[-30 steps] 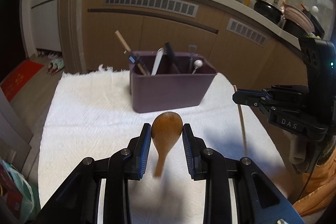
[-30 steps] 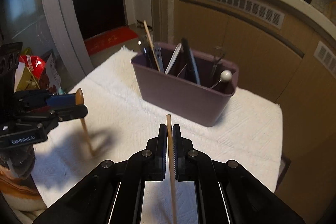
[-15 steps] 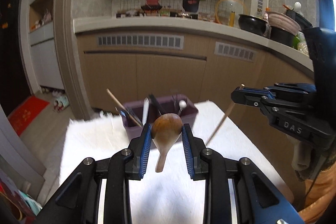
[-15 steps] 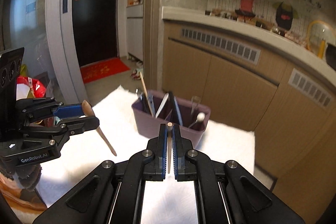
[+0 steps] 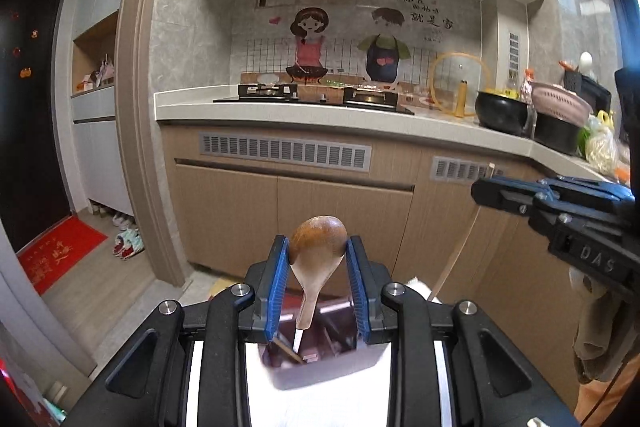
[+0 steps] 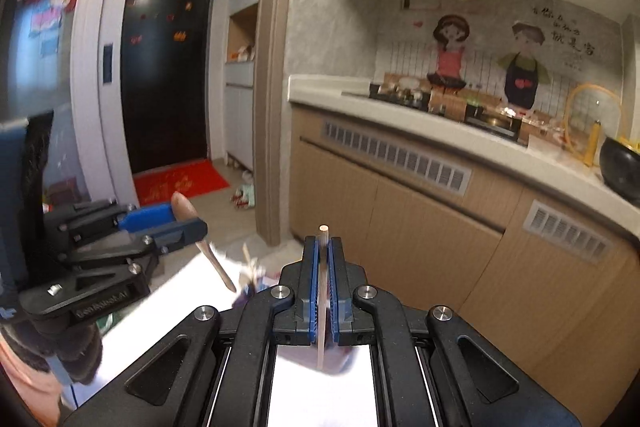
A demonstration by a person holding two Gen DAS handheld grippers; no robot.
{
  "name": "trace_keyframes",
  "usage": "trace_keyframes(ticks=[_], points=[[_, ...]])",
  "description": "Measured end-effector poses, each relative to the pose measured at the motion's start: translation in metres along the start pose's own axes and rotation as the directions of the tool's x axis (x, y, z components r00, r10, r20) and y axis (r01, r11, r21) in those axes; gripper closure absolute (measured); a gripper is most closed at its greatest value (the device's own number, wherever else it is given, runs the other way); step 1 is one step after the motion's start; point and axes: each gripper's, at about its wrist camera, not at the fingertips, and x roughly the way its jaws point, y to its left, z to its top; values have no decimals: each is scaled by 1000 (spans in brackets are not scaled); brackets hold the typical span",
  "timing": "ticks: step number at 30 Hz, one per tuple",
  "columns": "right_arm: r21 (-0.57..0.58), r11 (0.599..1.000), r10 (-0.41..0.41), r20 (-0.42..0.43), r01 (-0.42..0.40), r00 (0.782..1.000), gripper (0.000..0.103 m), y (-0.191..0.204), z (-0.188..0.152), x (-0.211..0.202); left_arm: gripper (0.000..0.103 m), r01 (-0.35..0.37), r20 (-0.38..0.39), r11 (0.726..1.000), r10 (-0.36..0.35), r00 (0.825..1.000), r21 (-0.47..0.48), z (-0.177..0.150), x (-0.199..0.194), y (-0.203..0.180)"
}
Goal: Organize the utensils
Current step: 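Carry wooden spoon and chopstick into the purple caddy and open both tools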
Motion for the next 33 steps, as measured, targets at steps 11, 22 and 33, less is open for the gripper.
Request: trace_keyframes(ticks=[11, 22, 33], points=[[38, 999, 3, -102, 1, 995, 98, -20, 2, 88, 77, 12, -186, 999, -19, 982, -41, -18, 95, 17], [97, 995, 39, -330, -7, 943, 98, -34, -69, 198, 76, 6, -386, 993, -52, 921, -120, -86, 173, 34], [79, 997, 51, -368, -24, 929, 96, -27, -99, 223, 43, -46, -376, 992, 0, 927, -115, -98, 180, 43]])
